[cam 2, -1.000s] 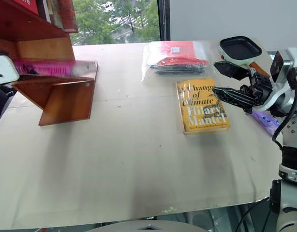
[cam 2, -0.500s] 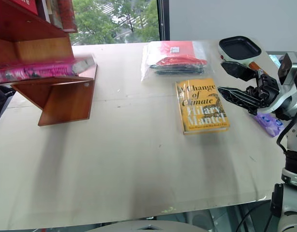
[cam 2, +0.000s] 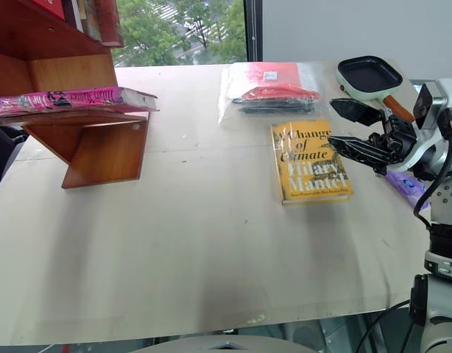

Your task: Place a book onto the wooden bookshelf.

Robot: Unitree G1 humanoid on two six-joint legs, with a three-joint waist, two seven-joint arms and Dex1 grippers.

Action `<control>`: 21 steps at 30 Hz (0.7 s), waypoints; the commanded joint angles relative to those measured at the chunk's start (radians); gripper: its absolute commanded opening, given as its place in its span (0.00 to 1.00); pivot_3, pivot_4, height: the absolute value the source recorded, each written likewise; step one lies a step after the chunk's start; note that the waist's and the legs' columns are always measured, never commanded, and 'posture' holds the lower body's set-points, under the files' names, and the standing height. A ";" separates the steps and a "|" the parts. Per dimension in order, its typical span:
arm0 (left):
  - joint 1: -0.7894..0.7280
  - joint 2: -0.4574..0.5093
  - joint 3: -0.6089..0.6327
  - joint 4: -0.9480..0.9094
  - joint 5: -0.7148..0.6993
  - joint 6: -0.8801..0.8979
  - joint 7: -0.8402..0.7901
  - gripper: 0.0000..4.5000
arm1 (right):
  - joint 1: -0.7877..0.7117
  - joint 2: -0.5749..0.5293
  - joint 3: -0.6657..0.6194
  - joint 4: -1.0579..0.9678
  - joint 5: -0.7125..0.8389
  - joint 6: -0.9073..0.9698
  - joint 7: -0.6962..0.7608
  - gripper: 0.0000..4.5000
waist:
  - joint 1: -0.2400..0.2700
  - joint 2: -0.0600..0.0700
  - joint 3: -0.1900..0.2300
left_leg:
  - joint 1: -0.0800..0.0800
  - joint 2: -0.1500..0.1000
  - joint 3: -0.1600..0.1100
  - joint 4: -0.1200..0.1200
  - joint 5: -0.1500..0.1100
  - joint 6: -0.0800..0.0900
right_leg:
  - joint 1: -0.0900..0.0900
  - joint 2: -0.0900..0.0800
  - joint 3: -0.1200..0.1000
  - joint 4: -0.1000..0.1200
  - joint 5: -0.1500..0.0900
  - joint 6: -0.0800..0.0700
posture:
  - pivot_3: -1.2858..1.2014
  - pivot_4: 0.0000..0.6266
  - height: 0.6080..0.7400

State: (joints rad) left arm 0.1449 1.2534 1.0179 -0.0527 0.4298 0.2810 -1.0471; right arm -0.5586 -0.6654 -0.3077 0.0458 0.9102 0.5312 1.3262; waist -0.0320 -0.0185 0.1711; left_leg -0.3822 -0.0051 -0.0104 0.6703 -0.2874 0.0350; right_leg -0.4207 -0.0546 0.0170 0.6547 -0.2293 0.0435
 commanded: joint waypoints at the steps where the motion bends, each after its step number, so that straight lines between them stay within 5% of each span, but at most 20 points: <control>1: -0.145 -0.021 0.064 -0.134 -0.289 0.200 -0.124 0.99 | 0.006 -0.013 -0.018 -0.026 0.003 -0.016 0.017 1.00 | 0.002 0.000 0.000 | 0.000 0.000 0.000 0.000 0.000 0.000 | 0.000 0.000 0.000 0.000 0.000 0.000 | 0.52 0.24 0.96; 7: -0.344 -0.015 0.125 -0.375 -0.775 0.643 -0.300 0.99 | 0.061 -0.036 -0.036 -0.062 0.015 0.001 0.014 1.00 | 0.008 0.000 0.000 | -0.003 0.000 0.000 0.000 0.000 0.000 | 0.000 -0.001 -0.002 -0.004 0.000 0.000 | 0.52 0.24 0.96; 9: -0.463 -0.030 0.134 -0.456 -1.041 0.839 -0.284 0.99 | 0.080 -0.037 -0.035 -0.076 0.015 0.001 0.012 1.00 | 0.007 0.000 0.000 | -0.002 0.000 -0.001 0.000 0.000 -0.001 | 0.000 -0.001 -0.002 -0.004 0.000 0.000 | 0.52 0.24 0.96; 13: -0.650 -0.221 0.037 -0.553 -1.376 1.023 -0.060 0.99 | 0.094 -0.037 -0.036 -0.087 0.007 -0.013 0.006 1.00 | 0.016 0.004 -0.001 | -0.001 0.000 0.000 0.001 0.000 -0.001 | 0.001 0.000 -0.002 -0.002 0.000 0.000 | 0.52 0.24 0.96; 16: -0.618 -0.487 -0.189 -0.634 -1.235 0.885 0.231 0.99 | 0.105 -0.043 -0.054 -0.094 0.006 -0.019 -0.007 1.00 | 0.023 0.006 -0.003 | 0.004 -0.001 -0.001 0.003 0.000 -0.001 | 0.006 0.001 -0.002 0.002 0.000 0.000 | 0.52 0.24 0.96; 19: -0.537 -0.653 -0.357 -0.663 -1.113 0.728 0.382 0.99 | 0.122 -0.055 -0.074 -0.105 0.012 -0.015 -0.017 1.00 | 0.024 -0.003 0.000 | 0.005 -0.002 -0.004 0.008 0.001 -0.002 | 0.008 0.003 -0.003 0.005 0.002 -0.002 | 0.52 0.24 0.96; 21: -0.422 -0.814 -0.553 -0.646 -0.965 0.505 0.453 0.82 | 0.141 -0.065 -0.091 -0.116 0.022 -0.007 -0.025 1.00 | 0.021 -0.001 -0.002 | 0.003 -0.002 -0.004 0.010 0.001 -0.002 | 0.009 0.003 -0.003 0.003 0.003 -0.002 | 0.52 0.24 0.96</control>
State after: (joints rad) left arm -0.3419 0.5172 0.6017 -0.6808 -0.6528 0.9743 -0.6659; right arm -0.4242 -0.7150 -0.3568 -0.0355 0.9113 0.5306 1.3081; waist -0.0106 -0.0194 0.1687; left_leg -0.3787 -0.0072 -0.0135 0.6807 -0.2861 0.0330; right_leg -0.4116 -0.0522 0.0154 0.6560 -0.2257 0.0421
